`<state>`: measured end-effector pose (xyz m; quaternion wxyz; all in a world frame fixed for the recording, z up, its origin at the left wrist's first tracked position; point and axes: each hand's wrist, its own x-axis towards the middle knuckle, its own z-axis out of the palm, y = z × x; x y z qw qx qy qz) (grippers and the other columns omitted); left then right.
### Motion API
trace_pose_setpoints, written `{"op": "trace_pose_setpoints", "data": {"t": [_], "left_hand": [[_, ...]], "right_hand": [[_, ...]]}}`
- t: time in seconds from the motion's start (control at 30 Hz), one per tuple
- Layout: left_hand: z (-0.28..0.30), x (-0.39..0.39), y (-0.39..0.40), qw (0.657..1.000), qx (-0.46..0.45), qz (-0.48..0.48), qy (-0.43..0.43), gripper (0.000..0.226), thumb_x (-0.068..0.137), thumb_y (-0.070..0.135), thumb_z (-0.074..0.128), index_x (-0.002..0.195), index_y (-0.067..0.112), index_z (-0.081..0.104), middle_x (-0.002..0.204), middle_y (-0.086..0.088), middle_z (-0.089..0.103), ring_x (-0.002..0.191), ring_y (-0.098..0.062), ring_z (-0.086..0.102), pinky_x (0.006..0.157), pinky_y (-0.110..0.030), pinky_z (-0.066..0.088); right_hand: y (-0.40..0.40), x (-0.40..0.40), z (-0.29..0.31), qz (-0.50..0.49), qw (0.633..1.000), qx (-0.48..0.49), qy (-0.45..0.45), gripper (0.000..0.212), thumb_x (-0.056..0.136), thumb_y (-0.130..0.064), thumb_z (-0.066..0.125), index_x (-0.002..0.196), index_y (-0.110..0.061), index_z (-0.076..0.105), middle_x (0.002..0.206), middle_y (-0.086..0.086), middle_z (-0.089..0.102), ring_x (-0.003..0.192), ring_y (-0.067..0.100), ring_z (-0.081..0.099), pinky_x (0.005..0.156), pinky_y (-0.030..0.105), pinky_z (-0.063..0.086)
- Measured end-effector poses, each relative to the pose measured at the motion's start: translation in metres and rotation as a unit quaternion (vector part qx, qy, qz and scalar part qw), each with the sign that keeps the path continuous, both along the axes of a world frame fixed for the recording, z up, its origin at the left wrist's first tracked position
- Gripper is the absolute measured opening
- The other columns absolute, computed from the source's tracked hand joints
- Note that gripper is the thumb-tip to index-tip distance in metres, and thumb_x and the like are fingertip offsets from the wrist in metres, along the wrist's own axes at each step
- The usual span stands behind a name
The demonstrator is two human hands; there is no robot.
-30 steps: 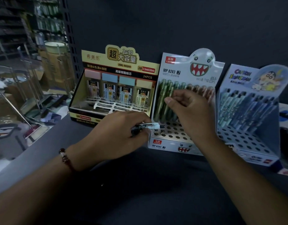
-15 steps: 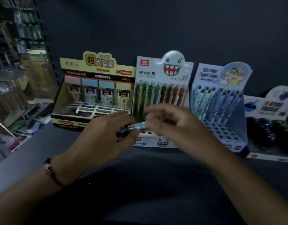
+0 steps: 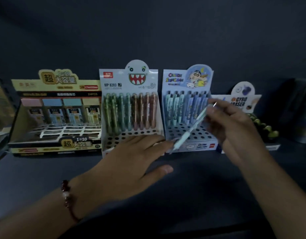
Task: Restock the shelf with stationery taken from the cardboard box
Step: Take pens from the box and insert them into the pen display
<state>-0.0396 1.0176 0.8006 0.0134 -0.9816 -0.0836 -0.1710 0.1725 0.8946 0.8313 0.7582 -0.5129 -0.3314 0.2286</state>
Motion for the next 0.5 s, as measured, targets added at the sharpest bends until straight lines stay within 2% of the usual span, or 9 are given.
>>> {"op": "trace_pose_setpoints", "data": {"t": [0.07,0.13,0.2,0.3,0.4,0.5], "left_hand": [[-0.001,0.018,0.0,0.999,0.031,-0.012,0.03,0.061,0.1,0.064,0.021,0.153,0.035,0.018,0.156,0.006,0.028,0.139,-0.014,0.028,0.109,-0.026,0.017],[-0.002,0.036,0.0,0.996,0.075,-0.004,0.053,0.061,0.1,0.061,0.023,0.152,0.03,0.028,0.152,-0.002,0.038,0.136,-0.022,0.039,0.109,-0.036,0.032],[-0.007,0.048,0.002,0.995,0.078,0.003,0.064,0.059,0.1,0.059,0.025,0.149,0.028,0.034,0.147,-0.002,0.044,0.133,-0.022,0.042,0.108,-0.041,0.037],[-0.018,0.05,0.009,0.997,0.048,-0.006,0.059,0.061,0.1,0.061,0.023,0.151,0.029,0.028,0.151,0.001,0.036,0.14,-0.019,0.03,0.115,-0.038,0.027],[-0.022,0.045,0.011,0.997,0.052,-0.005,0.055,0.063,0.099,0.062,0.021,0.152,0.029,0.027,0.155,0.002,0.033,0.144,-0.017,0.022,0.115,-0.031,0.013],[-0.022,0.046,0.012,0.998,0.032,-0.005,0.05,0.063,0.099,0.062,0.023,0.153,0.03,0.026,0.156,0.003,0.031,0.145,-0.014,0.019,0.113,-0.028,0.009]], "right_hand": [[0.008,0.019,0.008,-0.055,0.998,0.016,-0.022,0.016,0.087,-0.013,0.068,0.099,-0.022,0.071,0.082,-0.004,0.073,0.071,0.006,0.066,0.065,0.019,0.054],[0.019,0.029,0.014,-0.109,0.991,0.014,-0.082,0.016,0.09,-0.016,0.068,0.104,-0.023,0.07,0.088,-0.005,0.074,0.08,0.007,0.069,0.072,0.021,0.055],[0.033,0.035,0.016,-0.15,0.978,0.013,-0.141,0.018,0.09,-0.016,0.07,0.107,-0.022,0.07,0.085,-0.006,0.074,0.082,0.007,0.069,0.073,0.023,0.057],[0.051,0.043,0.009,-0.171,0.96,-0.006,-0.22,0.018,0.089,-0.019,0.071,0.105,-0.027,0.069,0.083,-0.008,0.071,0.082,0.008,0.069,0.076,0.028,0.058],[0.064,0.048,-0.005,-0.177,0.949,-0.018,-0.262,0.02,0.089,-0.02,0.071,0.109,-0.024,0.069,0.088,-0.009,0.068,0.083,0.0,0.066,0.078,0.017,0.052],[0.071,0.047,-0.016,-0.175,0.945,-0.021,-0.276,0.022,0.091,-0.019,0.069,0.112,-0.021,0.068,0.091,-0.009,0.066,0.084,-0.004,0.064,0.079,0.011,0.049]]}}
